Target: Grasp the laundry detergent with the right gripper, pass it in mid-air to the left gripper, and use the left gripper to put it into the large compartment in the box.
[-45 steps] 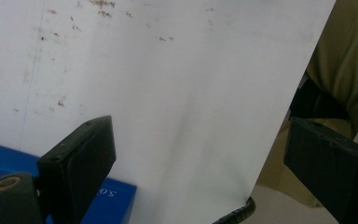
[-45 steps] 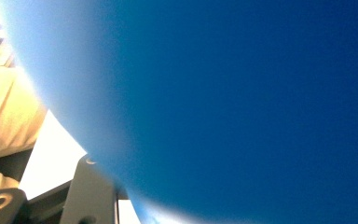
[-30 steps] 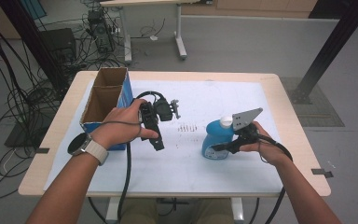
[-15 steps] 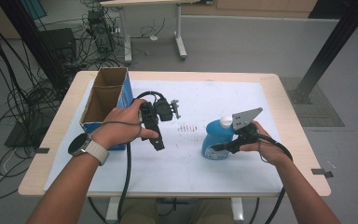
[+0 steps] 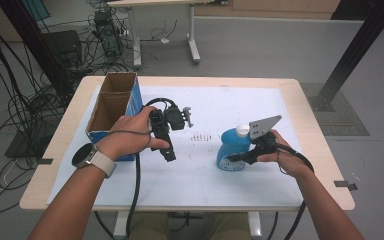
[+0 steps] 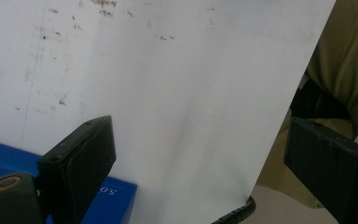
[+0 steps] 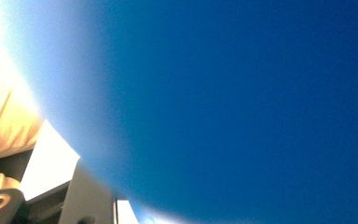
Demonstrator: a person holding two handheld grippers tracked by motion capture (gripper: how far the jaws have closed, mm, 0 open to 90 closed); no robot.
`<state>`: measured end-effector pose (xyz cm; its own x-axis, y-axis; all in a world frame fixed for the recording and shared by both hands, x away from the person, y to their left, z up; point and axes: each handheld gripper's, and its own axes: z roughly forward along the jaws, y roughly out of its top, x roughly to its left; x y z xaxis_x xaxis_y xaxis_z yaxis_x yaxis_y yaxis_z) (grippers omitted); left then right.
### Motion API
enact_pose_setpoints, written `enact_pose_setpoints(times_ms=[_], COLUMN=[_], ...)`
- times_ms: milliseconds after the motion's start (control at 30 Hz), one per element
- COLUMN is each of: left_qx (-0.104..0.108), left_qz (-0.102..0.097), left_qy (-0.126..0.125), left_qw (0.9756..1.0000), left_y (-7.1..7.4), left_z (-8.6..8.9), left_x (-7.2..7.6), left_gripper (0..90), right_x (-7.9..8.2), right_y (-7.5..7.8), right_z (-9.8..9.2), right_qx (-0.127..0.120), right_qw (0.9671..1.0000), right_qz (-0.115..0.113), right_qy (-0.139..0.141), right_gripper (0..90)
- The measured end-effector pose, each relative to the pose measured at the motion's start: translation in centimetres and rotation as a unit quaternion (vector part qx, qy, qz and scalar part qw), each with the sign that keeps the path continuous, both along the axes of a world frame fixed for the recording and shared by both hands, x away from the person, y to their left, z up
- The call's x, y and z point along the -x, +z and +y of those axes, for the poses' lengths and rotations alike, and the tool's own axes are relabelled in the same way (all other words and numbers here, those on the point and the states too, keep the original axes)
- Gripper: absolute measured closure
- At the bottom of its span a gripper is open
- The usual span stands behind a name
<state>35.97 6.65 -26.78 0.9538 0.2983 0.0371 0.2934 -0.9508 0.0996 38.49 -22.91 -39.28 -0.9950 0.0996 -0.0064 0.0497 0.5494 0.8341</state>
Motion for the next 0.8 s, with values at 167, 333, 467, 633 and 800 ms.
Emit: enact_pose_setpoints(times_ms=[167, 333, 467, 633, 800], left_qx=[0.0, 0.001, 0.001, 0.002, 0.001], left_qz=[0.0, 0.0, 0.0, -0.001, -0.001], left_qy=[0.0, 0.001, 0.003, 0.002, 0.002], left_qw=[1.0, 1.0, 1.0, 1.0, 1.0], left_y=[-0.02, 0.01, 0.01, 0.06, 0.09], left_z=[-0.07, -0.02, 0.09, 0.14, 0.16], left_x=[-0.03, -0.1, -0.13, -0.16, -0.14], left_gripper=[9.4, 9.4, 9.4, 9.4, 9.5], right_x=[-0.02, -0.02, -0.03, -0.06, -0.03], right_y=[0.0, -0.02, -0.02, -0.01, -0.02], right_z=[0.0, -0.01, -0.01, -0.01, -0.01], right_qx=[0.0, 0.0, 0.0, -0.001, 0.0], right_qw=[1.0, 1.0, 1.0, 1.0, 1.0], right_qz=[-0.001, -0.001, -0.001, 0.001, 0.0], right_qy=[0.001, 0.001, 0.002, 0.002, 0.002], right_gripper=[44.1, 44.1, 44.1, 44.0, 44.0])
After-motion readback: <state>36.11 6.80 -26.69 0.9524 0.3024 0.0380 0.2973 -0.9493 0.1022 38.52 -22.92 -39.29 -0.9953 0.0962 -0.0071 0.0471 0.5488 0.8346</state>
